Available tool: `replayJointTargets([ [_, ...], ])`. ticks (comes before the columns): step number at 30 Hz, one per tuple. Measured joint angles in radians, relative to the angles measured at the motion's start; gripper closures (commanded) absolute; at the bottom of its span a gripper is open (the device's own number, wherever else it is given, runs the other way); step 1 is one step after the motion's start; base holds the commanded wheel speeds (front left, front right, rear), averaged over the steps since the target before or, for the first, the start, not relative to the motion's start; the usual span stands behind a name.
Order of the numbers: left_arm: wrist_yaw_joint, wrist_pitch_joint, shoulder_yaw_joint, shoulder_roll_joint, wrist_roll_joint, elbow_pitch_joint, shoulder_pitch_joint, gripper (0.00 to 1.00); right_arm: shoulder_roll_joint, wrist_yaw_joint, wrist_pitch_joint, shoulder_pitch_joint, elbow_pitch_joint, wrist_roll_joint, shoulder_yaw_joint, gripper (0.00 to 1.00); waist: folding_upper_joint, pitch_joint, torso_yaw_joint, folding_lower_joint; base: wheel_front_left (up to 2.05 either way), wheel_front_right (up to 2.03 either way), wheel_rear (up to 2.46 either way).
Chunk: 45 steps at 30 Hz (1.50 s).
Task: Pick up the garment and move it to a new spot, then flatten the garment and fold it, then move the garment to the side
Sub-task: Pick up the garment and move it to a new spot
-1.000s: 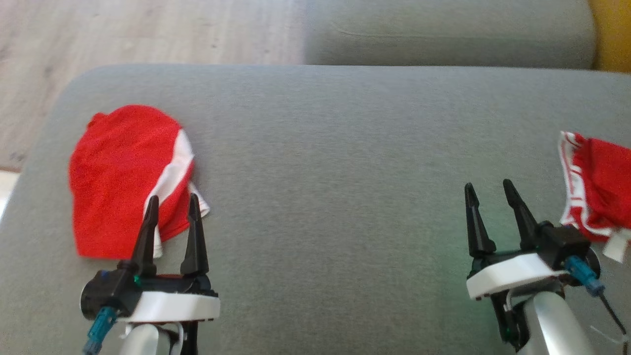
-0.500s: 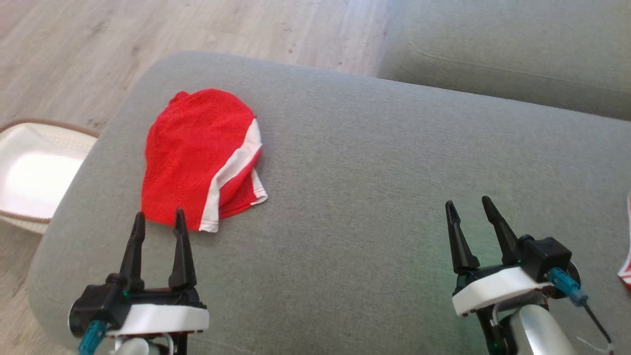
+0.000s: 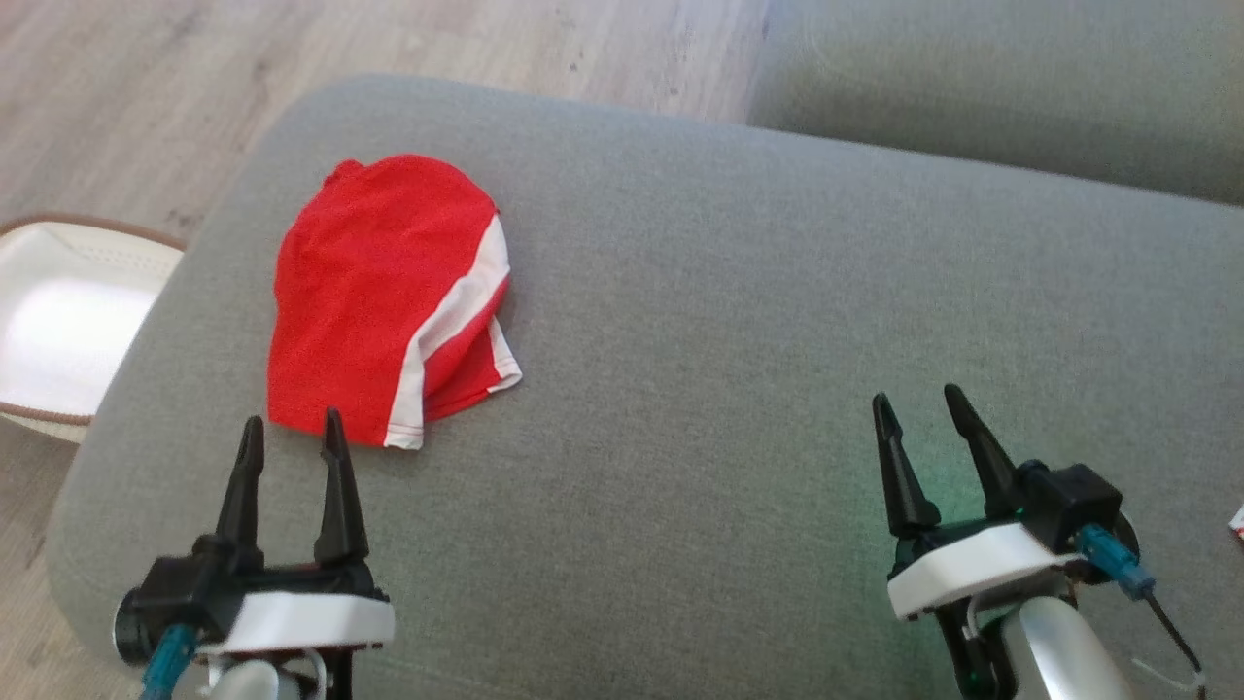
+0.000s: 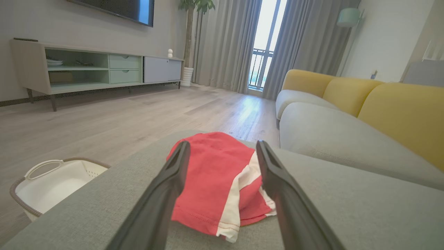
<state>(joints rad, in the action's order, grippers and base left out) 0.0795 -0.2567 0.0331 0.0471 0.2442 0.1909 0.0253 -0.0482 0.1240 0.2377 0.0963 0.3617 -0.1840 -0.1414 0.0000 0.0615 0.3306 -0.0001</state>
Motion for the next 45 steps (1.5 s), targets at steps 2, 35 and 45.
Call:
replayJointTargets([
  [2,0.000,0.000,-0.010,0.000,-0.012,0.023,0.019,0.00,0.000,0.000,-0.001,0.006,-0.012,0.008,0.004,0.00,0.0000,0.020,-0.006,0.0001,0.00,0.00,0.00],
  [35,0.053,0.696,0.437,0.392,0.389,0.610,0.742,1.00,-0.001,0.000,-0.106,0.132,-0.276,0.125,0.107,0.00,0.0000,0.347,-0.157,0.0001,0.00,0.00,0.00],
  [45,0.053,0.446,0.408,0.367,0.488,0.674,0.706,1.00,-0.001,0.000,-0.090,0.138,-0.243,0.105,0.093,0.00,0.0000,0.284,-0.181,0.0002,0.00,0.00,0.00],
])
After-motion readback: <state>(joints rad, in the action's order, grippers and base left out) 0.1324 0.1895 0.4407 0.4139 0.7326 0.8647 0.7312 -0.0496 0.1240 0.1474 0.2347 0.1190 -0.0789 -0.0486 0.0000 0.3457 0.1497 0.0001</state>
